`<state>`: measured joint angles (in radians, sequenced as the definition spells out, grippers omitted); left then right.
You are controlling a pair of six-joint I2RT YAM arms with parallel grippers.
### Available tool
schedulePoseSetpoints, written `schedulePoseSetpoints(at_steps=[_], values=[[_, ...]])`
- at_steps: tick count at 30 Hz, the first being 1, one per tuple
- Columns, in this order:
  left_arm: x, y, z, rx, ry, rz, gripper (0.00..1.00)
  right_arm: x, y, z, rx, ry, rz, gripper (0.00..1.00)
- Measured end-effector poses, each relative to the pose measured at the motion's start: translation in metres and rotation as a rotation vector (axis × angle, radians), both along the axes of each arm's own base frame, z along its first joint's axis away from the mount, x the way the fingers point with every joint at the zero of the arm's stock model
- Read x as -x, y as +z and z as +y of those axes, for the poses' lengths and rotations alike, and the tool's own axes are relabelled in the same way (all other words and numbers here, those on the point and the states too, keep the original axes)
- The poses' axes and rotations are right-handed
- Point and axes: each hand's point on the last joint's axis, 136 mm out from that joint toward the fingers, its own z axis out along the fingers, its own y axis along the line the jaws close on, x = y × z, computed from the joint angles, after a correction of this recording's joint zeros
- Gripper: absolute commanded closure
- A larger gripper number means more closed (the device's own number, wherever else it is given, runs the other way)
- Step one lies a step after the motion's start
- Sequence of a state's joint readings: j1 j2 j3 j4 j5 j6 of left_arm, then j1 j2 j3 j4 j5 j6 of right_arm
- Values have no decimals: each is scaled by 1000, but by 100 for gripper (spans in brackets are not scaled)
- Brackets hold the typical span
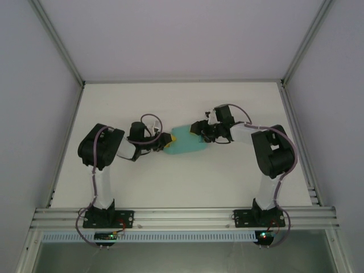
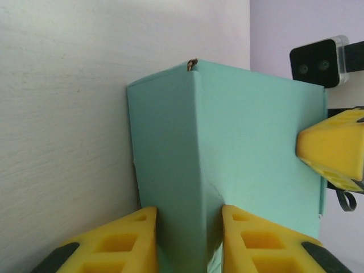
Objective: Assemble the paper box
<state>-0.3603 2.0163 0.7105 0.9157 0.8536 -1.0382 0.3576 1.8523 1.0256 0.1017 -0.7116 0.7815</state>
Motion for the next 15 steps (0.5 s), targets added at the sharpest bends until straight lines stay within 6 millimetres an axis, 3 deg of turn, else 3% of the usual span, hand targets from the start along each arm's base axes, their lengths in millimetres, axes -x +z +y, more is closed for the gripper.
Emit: schedulePoseSetpoints(at_steps=[3, 6, 7, 12, 15], values=[[-2, 6, -2, 0, -14, -2, 49, 1, 15, -3, -22, -12, -27, 59], [-6, 20, -5, -22, -20, -37, 17, 6, 32, -11, -32, -30, -57, 59], [-9, 28, -5, -39, -14, -61, 1, 7, 39, -15, -34, -39, -68, 59], [-23, 90, 1, -182, 44, -290, 0, 13, 73, -47, 16, -132, -115, 56], [-16, 145, -13, -332, 60, -562, 0, 22, 86, -76, 85, -219, -102, 54]])
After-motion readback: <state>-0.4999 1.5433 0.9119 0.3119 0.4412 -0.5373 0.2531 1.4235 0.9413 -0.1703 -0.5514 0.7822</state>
